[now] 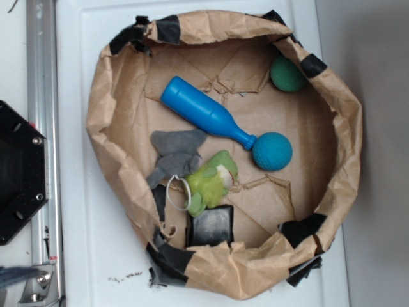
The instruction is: Grab the green ball.
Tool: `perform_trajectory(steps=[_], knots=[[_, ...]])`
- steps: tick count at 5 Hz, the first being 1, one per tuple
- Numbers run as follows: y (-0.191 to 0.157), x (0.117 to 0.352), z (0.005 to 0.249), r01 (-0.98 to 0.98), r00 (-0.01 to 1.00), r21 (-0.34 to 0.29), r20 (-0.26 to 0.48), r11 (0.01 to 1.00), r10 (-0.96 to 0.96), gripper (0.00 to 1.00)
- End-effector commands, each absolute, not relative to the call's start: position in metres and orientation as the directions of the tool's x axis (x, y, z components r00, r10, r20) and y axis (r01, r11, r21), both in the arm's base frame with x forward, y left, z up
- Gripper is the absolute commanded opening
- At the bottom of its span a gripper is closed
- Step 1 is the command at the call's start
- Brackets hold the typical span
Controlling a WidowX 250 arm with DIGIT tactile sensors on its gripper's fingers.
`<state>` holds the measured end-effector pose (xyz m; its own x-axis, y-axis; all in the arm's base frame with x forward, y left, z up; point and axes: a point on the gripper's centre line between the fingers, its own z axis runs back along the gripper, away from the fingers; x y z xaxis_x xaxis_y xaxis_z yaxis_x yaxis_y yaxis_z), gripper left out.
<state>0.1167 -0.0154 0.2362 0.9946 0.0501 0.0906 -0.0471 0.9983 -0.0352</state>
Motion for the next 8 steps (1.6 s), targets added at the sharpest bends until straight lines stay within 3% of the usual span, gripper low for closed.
perform_trajectory(steps=[1,3,5,6,7,8], knots=[[-0.015,0.117,0.236,-0.047,0.995,-0.035,0.091,0.998,0.05,1.0],[0.015,0.212,0.164,-0.339,0.9,-0.051,0.273,0.939,0.34,1.0],[0.022,0.257,0.117,-0.518,0.77,-0.057,0.403,0.854,0.494,1.0],[0.033,0.281,0.089,-0.495,0.795,-0.041,0.381,0.868,0.472,1.0],[0.05,0.302,0.075,-0.497,0.81,0.044,0.383,0.866,0.445,1.0],[0.067,0.312,0.063,-0.461,0.843,0.075,0.35,0.884,0.41,1.0]])
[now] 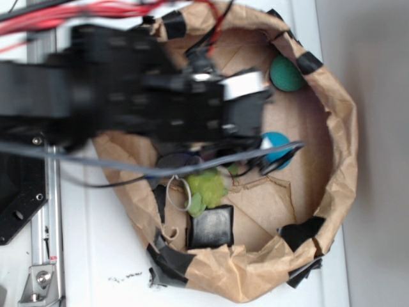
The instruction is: Grab the green ball.
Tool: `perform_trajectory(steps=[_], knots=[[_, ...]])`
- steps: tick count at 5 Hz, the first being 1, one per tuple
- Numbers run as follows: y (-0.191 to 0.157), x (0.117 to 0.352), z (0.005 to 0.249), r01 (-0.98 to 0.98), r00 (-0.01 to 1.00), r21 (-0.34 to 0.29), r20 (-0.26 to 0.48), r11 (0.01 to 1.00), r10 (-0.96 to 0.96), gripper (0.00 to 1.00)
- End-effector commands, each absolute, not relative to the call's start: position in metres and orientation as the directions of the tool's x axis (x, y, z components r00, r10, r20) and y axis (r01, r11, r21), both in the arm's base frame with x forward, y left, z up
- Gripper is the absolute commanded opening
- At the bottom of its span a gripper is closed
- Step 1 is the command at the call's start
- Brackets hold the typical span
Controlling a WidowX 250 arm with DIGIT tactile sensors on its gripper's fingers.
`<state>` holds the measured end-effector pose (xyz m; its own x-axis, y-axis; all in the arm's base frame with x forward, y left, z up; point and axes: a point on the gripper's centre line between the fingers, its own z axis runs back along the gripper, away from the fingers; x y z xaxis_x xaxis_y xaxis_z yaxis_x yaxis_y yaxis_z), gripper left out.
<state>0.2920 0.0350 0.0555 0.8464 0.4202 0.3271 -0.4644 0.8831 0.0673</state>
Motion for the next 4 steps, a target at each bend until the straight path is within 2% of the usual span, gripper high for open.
perform_trajectory(steps=[1,2,4], knots=[[0.077,0.322,0.06,-0.461,0.847,0.109,0.352,0.881,0.399,1.0],[0.076,0.333,0.049,-0.476,0.85,0.169,0.341,0.863,0.402,1.0],[0.08,0.327,0.041,-0.54,0.821,0.274,0.377,0.796,0.428,1.0]])
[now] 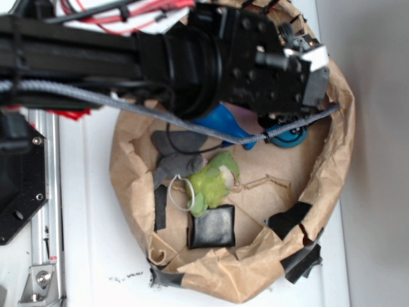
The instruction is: Grab the green ball.
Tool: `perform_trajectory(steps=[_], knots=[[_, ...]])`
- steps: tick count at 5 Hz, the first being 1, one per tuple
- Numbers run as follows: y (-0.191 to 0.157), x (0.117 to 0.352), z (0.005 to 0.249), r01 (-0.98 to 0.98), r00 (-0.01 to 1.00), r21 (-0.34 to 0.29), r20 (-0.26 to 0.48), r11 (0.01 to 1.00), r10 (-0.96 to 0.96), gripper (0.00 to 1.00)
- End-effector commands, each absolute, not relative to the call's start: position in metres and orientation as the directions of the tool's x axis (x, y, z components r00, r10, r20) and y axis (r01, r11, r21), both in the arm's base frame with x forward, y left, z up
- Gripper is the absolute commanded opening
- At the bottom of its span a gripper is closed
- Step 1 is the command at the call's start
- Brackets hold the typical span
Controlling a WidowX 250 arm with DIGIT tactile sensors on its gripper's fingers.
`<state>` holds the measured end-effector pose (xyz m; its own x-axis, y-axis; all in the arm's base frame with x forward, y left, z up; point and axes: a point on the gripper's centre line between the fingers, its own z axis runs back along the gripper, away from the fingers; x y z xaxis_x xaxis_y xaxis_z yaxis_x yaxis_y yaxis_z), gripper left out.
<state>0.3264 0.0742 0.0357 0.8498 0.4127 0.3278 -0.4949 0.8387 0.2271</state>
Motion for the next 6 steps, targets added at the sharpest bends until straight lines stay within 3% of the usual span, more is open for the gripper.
perform_trajectory(steps=[1,2,3,4,6], knots=[[0.08,0.322,0.045,-0.548,0.816,0.273,0.383,0.791,0.433,1.0],[0.068,0.312,0.066,-0.495,0.836,0.146,0.348,0.856,0.424,1.0],[0.049,0.309,0.087,-0.478,0.826,0.075,0.376,0.875,0.419,1.0],[0.038,0.316,0.082,-0.504,0.806,0.154,0.439,0.85,0.398,1.0],[0.046,0.349,0.055,-0.481,0.825,0.209,0.436,0.851,0.36,1.0]])
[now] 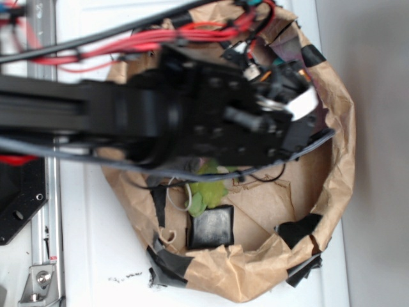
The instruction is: Grab the green ball.
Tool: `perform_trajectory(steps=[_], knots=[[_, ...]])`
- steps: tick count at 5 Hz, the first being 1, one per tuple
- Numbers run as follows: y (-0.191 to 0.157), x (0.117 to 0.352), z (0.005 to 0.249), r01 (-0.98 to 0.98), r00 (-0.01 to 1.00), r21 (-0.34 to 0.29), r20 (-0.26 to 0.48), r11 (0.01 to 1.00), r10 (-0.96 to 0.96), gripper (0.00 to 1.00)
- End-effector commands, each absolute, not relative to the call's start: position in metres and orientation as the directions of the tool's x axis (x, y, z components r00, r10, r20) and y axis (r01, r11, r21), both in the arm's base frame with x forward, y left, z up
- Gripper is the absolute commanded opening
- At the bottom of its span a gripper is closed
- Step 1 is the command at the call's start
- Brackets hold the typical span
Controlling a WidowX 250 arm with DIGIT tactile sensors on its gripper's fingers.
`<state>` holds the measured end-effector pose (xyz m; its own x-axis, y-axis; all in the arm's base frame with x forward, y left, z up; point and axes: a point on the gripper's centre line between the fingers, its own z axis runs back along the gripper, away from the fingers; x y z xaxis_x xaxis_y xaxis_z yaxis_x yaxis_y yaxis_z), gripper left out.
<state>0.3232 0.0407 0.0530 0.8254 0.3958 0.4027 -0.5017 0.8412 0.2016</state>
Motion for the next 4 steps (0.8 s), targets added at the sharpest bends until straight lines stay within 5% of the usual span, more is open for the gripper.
perform_trajectory(steps=[1,2,3,4], knots=[[0.056,0.356,0.046,-0.475,0.841,0.259,0.416,0.841,0.347,1.0],[0.067,0.354,0.043,-0.481,0.845,0.275,0.399,0.832,0.357,1.0],[0.076,0.346,0.041,-0.51,0.832,0.256,0.389,0.821,0.396,0.0],[0.077,0.339,0.045,-0.509,0.832,0.229,0.378,0.83,0.406,0.0]])
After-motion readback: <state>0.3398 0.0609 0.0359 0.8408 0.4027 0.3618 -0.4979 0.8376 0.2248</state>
